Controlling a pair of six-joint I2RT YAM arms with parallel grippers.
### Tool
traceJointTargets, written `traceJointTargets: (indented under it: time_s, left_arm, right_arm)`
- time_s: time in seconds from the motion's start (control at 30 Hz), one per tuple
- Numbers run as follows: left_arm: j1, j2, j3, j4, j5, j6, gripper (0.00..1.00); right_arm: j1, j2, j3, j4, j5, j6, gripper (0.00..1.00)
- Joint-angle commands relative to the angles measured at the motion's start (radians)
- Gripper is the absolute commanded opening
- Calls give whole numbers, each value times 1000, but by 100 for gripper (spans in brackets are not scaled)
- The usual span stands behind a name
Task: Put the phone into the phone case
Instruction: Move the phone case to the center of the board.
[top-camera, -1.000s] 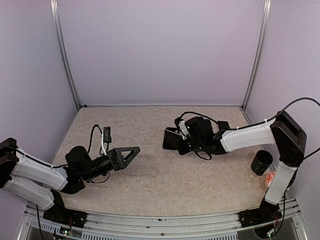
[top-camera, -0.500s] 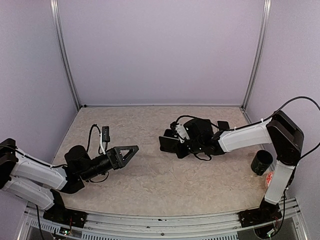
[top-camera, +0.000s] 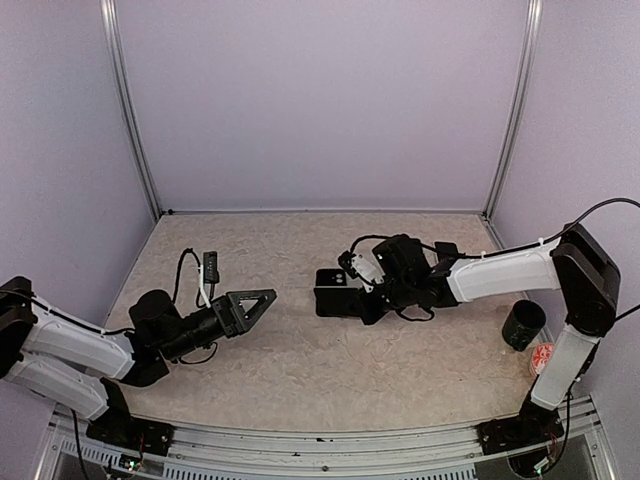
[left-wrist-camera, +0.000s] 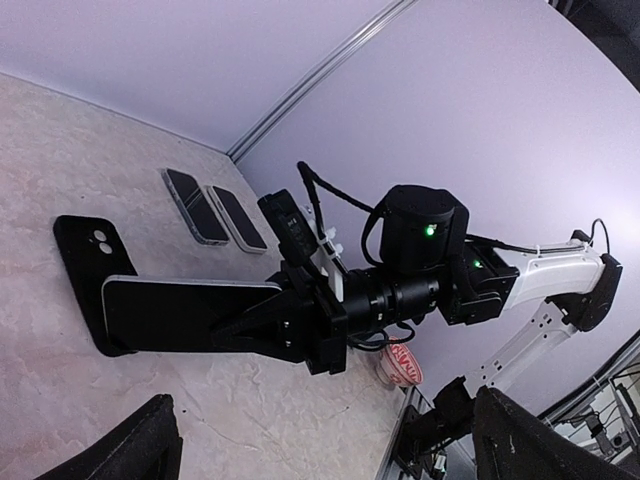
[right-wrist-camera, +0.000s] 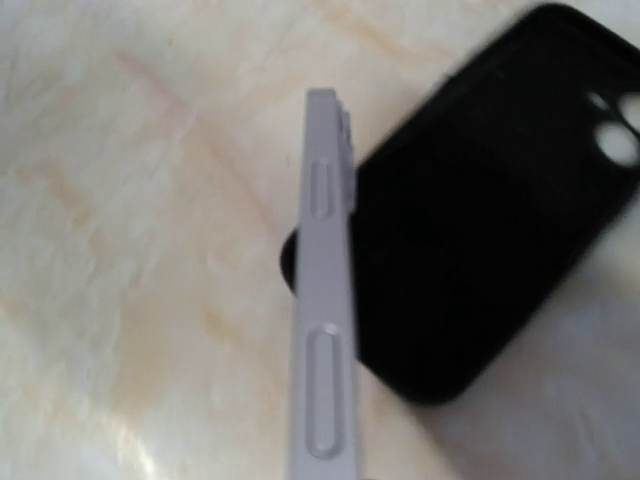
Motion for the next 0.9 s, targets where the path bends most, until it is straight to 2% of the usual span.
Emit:
traceJointTargets:
  time_s: [0.0, 0.37, 0.6, 0.87]
  left_arm:
    - [7, 24, -2, 32, 11, -15, 99]
    - [9, 83, 17, 77, 30, -43, 99]
    - [9, 112, 54, 30, 24, -41, 99]
    - [18, 136, 93, -47, -17, -45, 99]
  right_arm:
    - [7, -101, -44, -116, 29, -22, 0]
    - [3, -232, -128, -224, 210, -8, 0]
    - [-43, -241, -120, -203, 297, -56, 0]
    - [-96, -179, -44, -181, 269, -77, 0]
